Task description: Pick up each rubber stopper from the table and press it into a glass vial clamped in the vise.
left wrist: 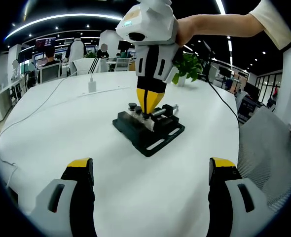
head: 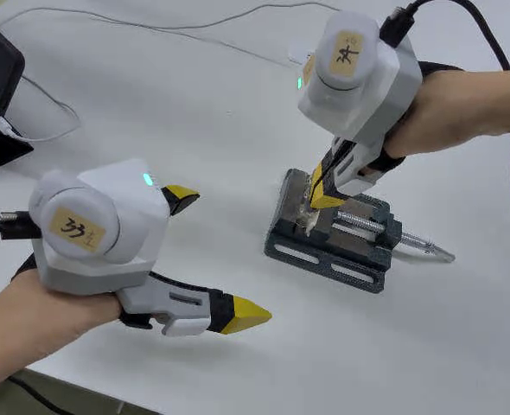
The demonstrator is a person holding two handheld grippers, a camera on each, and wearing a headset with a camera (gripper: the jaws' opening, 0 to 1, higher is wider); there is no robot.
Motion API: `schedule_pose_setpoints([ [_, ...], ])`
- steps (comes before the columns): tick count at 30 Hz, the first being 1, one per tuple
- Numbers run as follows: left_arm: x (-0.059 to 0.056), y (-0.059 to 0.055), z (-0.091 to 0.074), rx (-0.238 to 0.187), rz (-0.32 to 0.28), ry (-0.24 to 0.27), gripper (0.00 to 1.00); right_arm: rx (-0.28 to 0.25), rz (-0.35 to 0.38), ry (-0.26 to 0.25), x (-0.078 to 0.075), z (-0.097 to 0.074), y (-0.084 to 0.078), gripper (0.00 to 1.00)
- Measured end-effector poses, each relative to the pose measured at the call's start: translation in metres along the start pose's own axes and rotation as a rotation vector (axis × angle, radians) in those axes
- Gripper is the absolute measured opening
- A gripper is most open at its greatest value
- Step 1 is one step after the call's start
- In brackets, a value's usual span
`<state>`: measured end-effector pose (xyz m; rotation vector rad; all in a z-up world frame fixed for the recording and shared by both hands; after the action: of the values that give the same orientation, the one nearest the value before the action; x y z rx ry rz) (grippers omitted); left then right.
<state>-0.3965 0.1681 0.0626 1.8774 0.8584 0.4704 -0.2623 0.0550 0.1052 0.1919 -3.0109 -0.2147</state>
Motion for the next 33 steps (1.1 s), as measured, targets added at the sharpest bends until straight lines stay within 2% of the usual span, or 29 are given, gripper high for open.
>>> schedule_pose_setpoints([
  [8,0.0,0.003,-0.006,0.003,0.01,0.008,0.97,0.015,-0.001,0.0,0.001,0.001,0.002,0.0],
  [10,-0.001,0.005,-0.007,0.004,0.013,0.01,0.97,0.009,0.025,0.002,0.0,0.001,0.001,0.0],
  [15,-0.004,0.01,-0.007,0.002,0.025,0.009,0.97,0.017,0.032,-0.008,0.0,0.001,0.003,0.0],
  [20,-0.003,0.018,-0.006,0.002,0.037,0.008,0.97,-0.011,0.087,-0.004,0.0,0.0,0.0,0.0],
  [25,0.0,0.027,-0.008,-0.004,0.047,0.011,0.97,-0.019,0.083,-0.023,0.003,-0.001,-0.002,0.0],
  [33,0.001,0.033,-0.011,-0.005,0.068,0.018,0.97,-0.096,0.11,-0.021,0.003,-0.002,-0.009,0.0],
])
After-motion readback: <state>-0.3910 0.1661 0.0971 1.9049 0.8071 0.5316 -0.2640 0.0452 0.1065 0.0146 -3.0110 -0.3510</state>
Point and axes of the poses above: the centre of the closed fingertips' face, and the gripper's own axes: z roughly forward along the fingers, x roughly to its left, y roughly out of its top, the point moved 8 cm from there along -z, roughly backward along the fingers, and after that the axes turned 7 degrees about z, right-handed, at the moved point
